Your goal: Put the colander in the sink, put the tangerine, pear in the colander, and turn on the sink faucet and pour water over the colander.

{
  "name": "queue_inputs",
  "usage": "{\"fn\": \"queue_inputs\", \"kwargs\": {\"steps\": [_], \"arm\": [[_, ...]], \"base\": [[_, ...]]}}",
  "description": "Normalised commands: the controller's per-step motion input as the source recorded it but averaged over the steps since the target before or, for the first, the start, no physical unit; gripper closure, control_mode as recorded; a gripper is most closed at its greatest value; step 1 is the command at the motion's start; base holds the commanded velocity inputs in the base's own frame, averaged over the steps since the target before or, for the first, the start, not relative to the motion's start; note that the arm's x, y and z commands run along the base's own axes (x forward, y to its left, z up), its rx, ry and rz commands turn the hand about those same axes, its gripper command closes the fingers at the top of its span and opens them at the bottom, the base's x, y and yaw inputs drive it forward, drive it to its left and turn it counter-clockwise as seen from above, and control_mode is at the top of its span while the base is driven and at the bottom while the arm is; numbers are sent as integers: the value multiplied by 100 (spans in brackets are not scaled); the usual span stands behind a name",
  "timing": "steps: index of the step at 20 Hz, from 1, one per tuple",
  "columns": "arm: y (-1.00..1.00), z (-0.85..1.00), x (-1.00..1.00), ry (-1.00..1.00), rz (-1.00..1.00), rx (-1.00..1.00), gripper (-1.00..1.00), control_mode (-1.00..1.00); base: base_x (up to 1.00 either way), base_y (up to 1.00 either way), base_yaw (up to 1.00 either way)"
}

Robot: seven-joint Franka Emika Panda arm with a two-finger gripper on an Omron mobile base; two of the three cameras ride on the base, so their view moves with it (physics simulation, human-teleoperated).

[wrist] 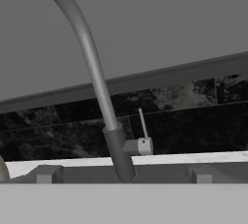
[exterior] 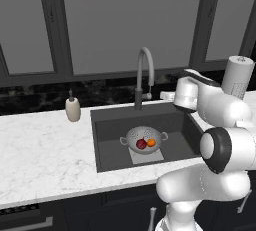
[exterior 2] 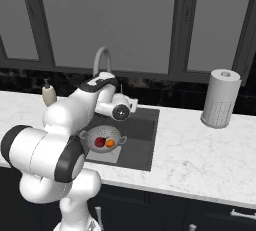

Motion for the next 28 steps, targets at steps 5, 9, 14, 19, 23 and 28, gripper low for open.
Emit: {"fn": "queue_inputs", "kwargs": {"steps": [5, 9, 14, 19, 23, 28], "arm": [[-8, -6, 13, -5, 0, 0, -100, -100], [-14, -4, 10, -5, 0, 0, -100, -100], [-10, -9, 11, -3, 0, 0, -100, -100], [0, -27, 38, 0, 0, 0, -100, -100], [0, -26, 50, 0, 0, 0, -100, -100], [0, -25, 48, -3, 0, 0, -100, -100]], "base": [[0, 0, 0], [0, 0, 0], [0, 0, 0], [0, 0, 0], [0, 0, 0], [0, 0, 0]]}}
